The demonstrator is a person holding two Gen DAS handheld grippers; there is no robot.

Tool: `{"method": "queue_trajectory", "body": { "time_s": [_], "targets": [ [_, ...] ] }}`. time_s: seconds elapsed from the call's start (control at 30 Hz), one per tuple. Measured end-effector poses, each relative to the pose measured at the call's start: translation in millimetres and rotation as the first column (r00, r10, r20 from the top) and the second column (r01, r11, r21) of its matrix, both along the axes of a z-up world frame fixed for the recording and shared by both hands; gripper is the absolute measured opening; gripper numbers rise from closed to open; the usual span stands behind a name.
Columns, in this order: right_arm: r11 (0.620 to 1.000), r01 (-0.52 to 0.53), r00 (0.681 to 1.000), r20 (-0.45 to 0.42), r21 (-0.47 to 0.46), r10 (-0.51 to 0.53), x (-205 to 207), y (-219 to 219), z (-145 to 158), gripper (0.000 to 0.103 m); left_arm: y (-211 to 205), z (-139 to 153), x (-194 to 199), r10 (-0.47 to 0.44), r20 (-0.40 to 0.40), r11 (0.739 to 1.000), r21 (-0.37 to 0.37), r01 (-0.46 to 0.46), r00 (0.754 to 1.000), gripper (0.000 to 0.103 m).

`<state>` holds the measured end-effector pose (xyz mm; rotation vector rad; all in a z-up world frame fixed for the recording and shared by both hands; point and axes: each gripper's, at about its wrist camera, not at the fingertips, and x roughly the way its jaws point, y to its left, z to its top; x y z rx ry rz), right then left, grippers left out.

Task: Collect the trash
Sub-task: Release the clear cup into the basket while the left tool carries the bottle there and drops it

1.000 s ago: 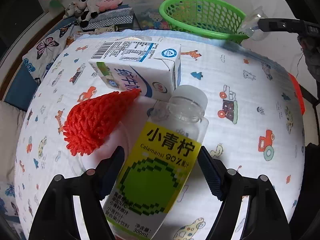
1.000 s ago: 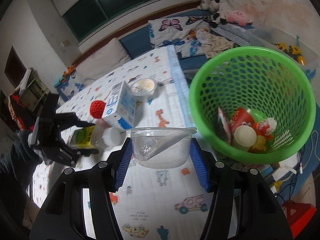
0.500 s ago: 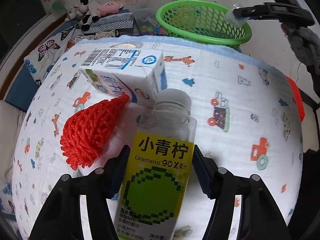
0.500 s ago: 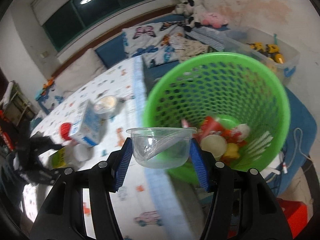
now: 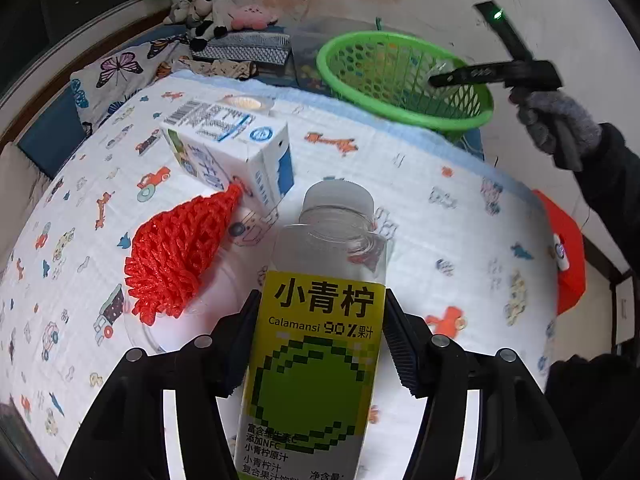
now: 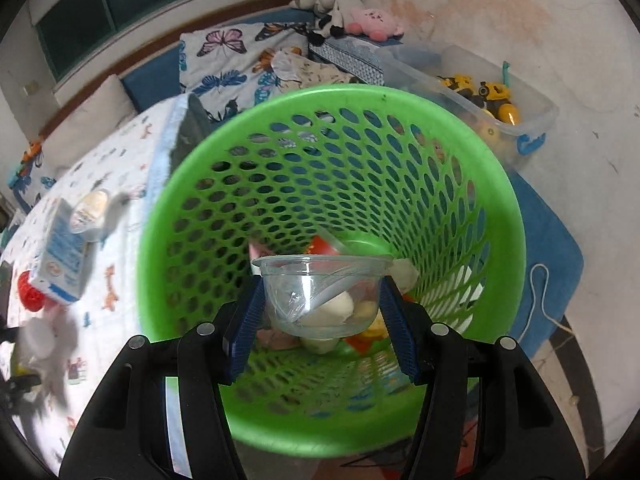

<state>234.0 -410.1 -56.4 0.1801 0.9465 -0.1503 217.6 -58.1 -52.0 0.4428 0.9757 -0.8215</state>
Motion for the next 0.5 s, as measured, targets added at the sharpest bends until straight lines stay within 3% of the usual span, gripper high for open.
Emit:
{"method": "queue_trajectory", "body": {
  "time_s": [0.23,0.5],
  "targets": [
    [0.993,0.014,1.000,-0.023,-0.118,-0.017,13.7,-11.1,-11.6,0.059,-12.2,28.3,-4.2,0.037,0.014,0.997,-0.066,-0.036,0.999,0.057],
    [0.988,0.010,1.000,0.002,-0.152,-0.010,7.9,-14.9,-10.0,0.066,-49.8,56.4,15.6,0.068,0.033,0.990,-0.127,-0.064,0.997,0.057]
  ]
}}
